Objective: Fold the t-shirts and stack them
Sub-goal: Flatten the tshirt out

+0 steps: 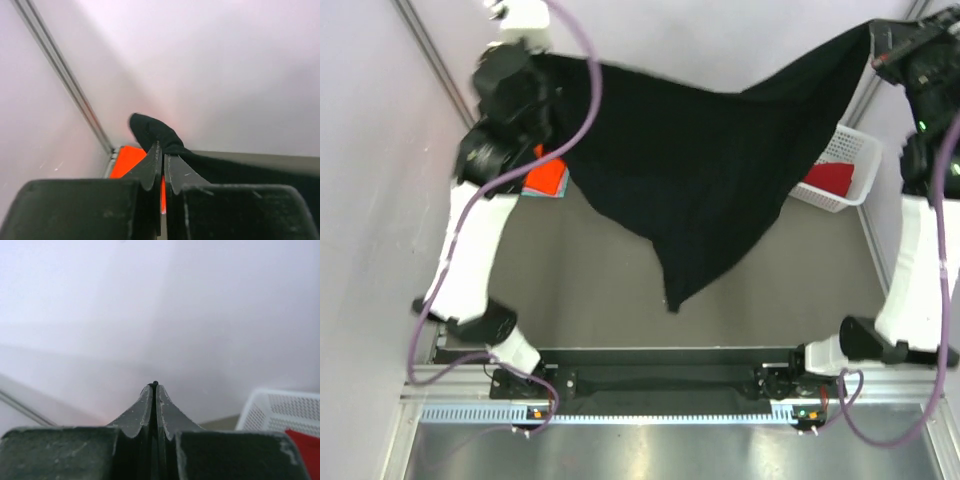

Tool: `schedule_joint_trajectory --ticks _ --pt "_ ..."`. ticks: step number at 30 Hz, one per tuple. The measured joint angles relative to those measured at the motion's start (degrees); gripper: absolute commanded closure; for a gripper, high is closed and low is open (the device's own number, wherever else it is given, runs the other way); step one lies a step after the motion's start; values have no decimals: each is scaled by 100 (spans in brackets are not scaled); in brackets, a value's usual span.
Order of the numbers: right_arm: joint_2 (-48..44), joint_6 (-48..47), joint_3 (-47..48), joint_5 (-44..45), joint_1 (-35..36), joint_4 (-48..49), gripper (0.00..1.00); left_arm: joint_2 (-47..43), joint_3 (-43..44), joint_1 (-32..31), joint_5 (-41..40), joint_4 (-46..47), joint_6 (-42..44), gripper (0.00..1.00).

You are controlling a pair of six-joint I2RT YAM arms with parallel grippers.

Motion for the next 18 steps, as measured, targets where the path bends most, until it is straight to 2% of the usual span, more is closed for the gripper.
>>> schedule_joint_trajectory --ticks 2,5,10,14,18 --pt "-431 109 33 -85 0 -33 100 -706 -476 0 149 125 -195 100" --pt "-1384 219 -535 -151 0 -181 100 -1773 -1375 0 435 76 -555 100" --pt "-2852 195 -1163 -17 0 -1043 100 -3073 -2409 -2 1034 -424 -1342 100" --pt "-3679 85 -1045 208 0 -1622 100 -3659 -2785 -2 1578 -933 -1856 100" --pt "-3954 -44 -682 363 0 -1853 100 -3853 -2787 -4 1971 -1279 -2127 100"
